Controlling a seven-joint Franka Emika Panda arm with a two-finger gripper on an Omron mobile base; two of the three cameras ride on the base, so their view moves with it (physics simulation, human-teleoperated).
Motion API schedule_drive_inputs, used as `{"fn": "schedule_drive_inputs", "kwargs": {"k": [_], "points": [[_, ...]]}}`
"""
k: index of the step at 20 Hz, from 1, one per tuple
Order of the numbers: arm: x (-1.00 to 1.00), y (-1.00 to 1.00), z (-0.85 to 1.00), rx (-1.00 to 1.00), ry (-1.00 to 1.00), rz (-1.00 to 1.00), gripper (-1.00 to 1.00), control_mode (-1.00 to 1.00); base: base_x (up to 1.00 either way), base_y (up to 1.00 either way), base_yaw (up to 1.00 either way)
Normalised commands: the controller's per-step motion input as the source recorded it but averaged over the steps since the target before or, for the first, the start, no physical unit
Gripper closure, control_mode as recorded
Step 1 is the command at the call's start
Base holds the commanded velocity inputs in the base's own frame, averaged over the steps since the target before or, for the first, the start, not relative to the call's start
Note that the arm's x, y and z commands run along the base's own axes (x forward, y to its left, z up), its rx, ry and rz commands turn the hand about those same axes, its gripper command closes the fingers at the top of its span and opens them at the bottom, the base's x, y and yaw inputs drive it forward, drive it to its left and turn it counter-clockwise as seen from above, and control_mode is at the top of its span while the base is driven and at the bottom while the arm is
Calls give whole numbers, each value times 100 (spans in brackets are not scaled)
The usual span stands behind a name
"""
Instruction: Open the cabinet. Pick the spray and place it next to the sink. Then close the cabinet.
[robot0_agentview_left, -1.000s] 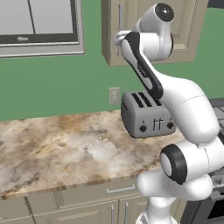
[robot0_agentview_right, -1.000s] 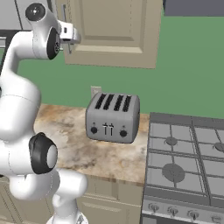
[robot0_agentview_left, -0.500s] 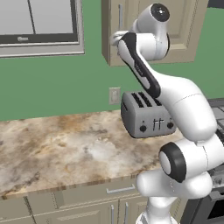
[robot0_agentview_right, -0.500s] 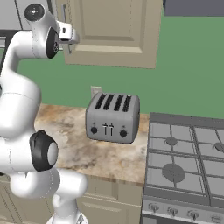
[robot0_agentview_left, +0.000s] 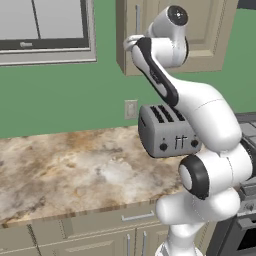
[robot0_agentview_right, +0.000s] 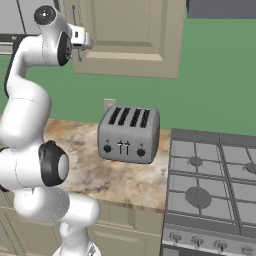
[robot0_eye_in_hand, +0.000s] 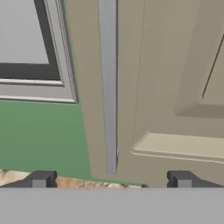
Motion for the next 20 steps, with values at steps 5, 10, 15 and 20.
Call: {"fn": "schedule_drive_inputs", "kwargs": {"k": [5, 10, 15, 20], "points": [[26, 0, 0, 0, 0, 0, -100, -100, 0, 0, 0], [25, 0, 0, 0, 0, 0, -100, -100, 0, 0, 0], [25, 0, 0, 0, 0, 0, -100, -100, 0, 0, 0], [21, 0, 0, 0, 0, 0, -100, -100, 0, 0, 0]]}}
